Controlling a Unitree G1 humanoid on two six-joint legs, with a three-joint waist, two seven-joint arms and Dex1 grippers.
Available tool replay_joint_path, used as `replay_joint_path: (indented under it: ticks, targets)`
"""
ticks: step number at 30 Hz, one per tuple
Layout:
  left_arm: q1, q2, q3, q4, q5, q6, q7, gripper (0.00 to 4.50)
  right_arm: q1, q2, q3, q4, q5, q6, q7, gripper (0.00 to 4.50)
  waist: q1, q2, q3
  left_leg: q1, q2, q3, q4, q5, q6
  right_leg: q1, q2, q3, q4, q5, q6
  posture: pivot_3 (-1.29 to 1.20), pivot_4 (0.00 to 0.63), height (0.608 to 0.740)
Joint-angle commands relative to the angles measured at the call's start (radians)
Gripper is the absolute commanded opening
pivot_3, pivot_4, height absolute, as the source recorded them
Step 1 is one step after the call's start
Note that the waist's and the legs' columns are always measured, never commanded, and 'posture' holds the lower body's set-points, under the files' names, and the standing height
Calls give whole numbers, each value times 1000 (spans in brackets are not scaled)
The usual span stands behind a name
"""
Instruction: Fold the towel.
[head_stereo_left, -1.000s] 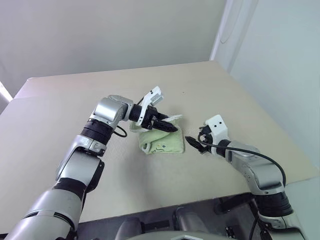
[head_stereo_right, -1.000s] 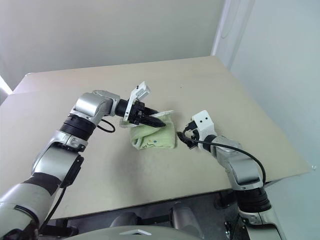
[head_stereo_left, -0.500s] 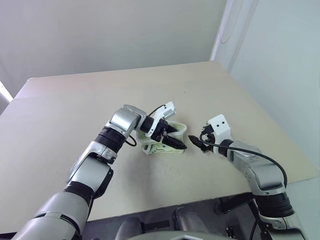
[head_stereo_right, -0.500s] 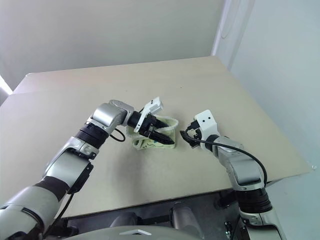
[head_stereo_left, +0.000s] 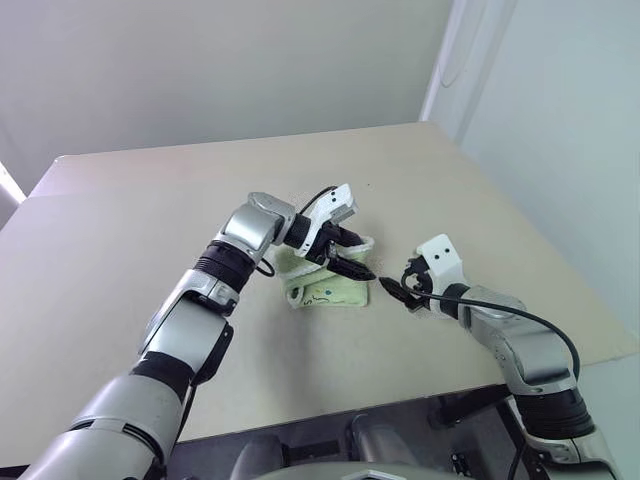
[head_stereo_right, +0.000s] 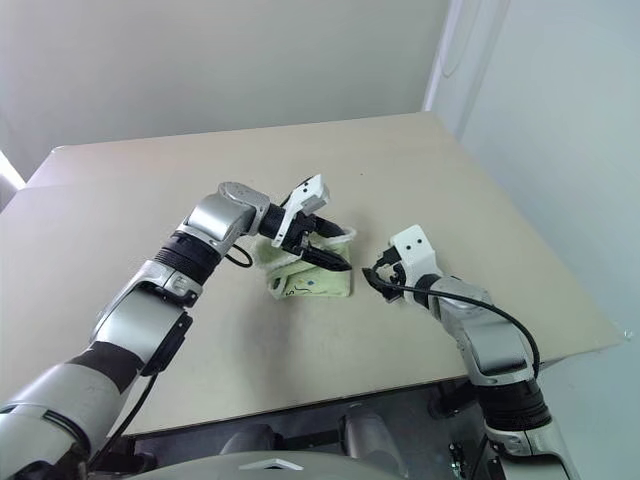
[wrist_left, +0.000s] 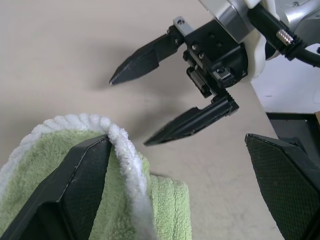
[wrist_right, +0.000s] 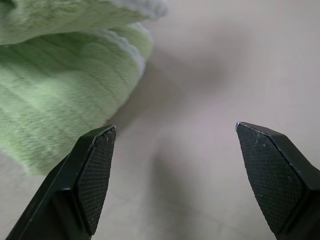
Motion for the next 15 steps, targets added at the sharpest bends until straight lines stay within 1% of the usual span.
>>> replay_joint_path:
  ticks: [1,6,11,15]
  targets:
    - [-48,12,30,16,11,-35,-16,4496,-7,-24,11,-59,-2,-23,29,4044,0,0,0,0,0,0,0,0,0,0,0,0,0,0,0,0,0,740]
    - [-39,17,6,13,28,-35,-50,4496,-1,-39,30,-64,-7,-27,52,4044,0,0,0,0,0,0,0,0,0,0,0,0,0,0,0,0,0,740]
    - [-10,14,6,-25,7,3,-111,4496,-12,-29,34,-50,-19,-29,40,4044,0,0,0,0,0,0,0,0,0,0,0,0,0,0,0,0,0,740]
    - [33,27,-50,-79,50,7,-128,4496,-14,-21,41,-45,-30,-26,35,4044,0,0,0,0,0,0,0,0,0,0,0,0,1,0,0,0,0,740]
